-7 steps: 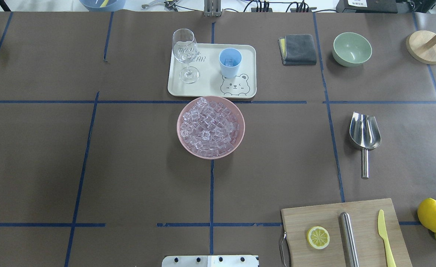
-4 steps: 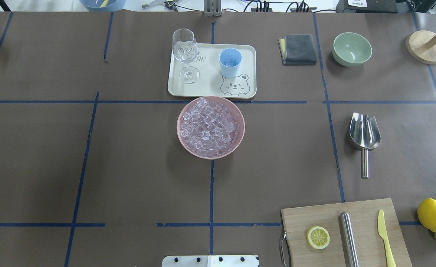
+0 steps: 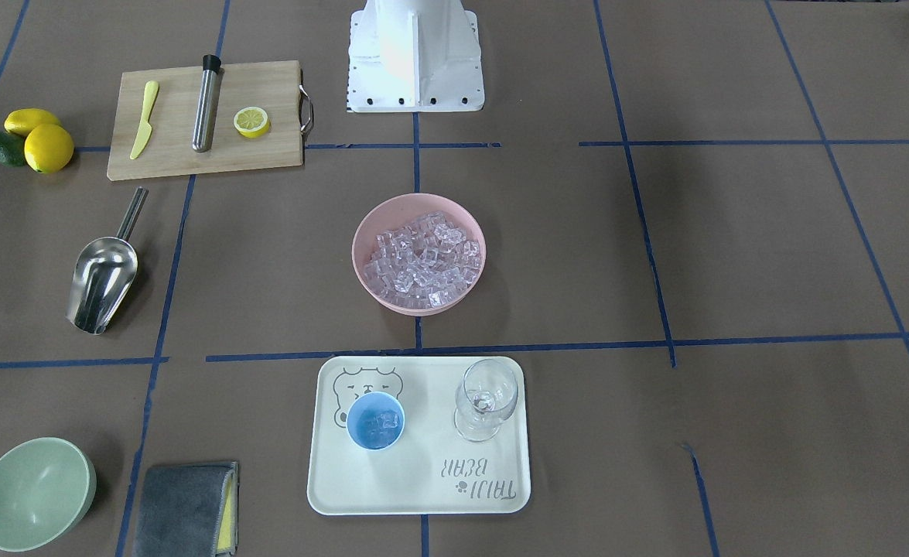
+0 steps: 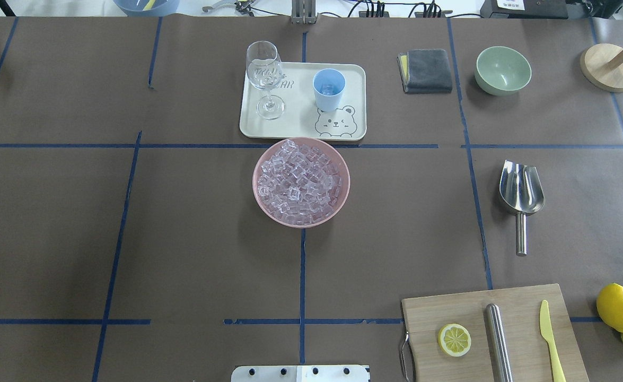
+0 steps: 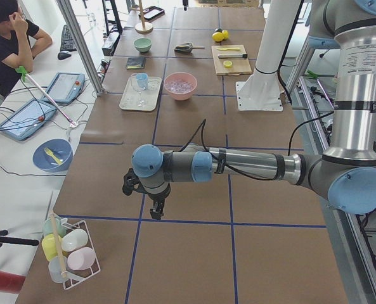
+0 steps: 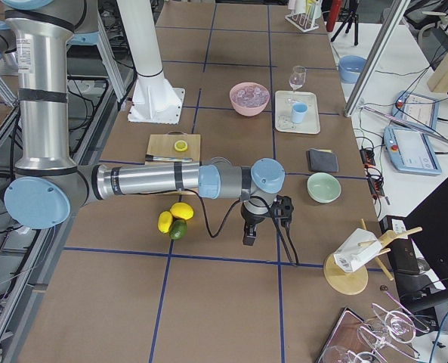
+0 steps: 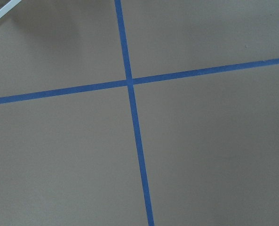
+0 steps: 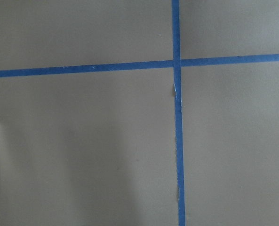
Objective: Put ice in cup with scoop
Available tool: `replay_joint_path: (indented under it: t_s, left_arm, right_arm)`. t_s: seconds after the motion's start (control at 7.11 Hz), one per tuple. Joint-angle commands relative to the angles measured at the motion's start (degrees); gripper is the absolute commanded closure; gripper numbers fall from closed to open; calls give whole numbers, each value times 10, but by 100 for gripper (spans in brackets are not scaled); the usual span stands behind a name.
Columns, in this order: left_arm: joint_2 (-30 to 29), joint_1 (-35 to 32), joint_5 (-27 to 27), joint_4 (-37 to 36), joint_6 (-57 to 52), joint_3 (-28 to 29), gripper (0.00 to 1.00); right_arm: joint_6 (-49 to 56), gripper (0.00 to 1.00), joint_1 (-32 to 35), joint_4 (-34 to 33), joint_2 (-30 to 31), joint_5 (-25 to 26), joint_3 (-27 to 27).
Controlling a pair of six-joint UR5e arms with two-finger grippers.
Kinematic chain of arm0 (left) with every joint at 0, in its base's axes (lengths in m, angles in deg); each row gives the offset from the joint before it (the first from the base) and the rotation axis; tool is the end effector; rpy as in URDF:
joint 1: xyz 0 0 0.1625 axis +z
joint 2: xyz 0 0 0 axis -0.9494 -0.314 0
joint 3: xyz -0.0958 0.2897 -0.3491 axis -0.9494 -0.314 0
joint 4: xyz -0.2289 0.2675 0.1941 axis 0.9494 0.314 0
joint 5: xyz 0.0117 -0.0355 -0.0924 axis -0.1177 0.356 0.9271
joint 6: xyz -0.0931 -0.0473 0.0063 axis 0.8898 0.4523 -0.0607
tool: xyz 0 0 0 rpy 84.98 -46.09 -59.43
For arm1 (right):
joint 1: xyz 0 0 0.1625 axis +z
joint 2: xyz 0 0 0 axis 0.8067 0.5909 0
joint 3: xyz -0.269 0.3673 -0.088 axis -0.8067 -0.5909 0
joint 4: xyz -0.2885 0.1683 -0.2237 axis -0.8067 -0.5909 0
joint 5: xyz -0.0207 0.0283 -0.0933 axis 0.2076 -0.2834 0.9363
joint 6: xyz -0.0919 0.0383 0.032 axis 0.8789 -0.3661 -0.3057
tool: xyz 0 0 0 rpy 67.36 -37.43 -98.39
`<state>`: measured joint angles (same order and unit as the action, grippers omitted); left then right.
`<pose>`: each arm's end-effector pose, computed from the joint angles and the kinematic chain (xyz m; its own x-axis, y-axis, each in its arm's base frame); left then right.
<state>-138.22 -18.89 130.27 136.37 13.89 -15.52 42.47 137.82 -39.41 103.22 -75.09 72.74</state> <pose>-0.0586 -0.4699 0.6674 0.6389 0.1515 -0.7542 -0.1085 0.9884 0.1066 0.0107 -0.4616 0.6624 0.7044 0.0664 0.7067 0.0098 0.9946 -0.1032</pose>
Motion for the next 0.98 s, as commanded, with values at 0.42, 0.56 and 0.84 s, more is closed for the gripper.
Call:
replay_joint_path:
  t_s: [0.42, 0.56, 0.84]
  left_arm:
    - [2, 1, 10, -3, 0, 9, 0]
    - [2, 0, 9, -3, 0, 9, 0]
    - [2, 1, 3, -1, 0, 11, 0]
  right_arm:
    - [-5, 0, 1, 39, 22, 0, -6]
    - [-5, 0, 1, 39, 23, 0, -6]
    - [-4, 0, 1, 39, 22, 0, -6]
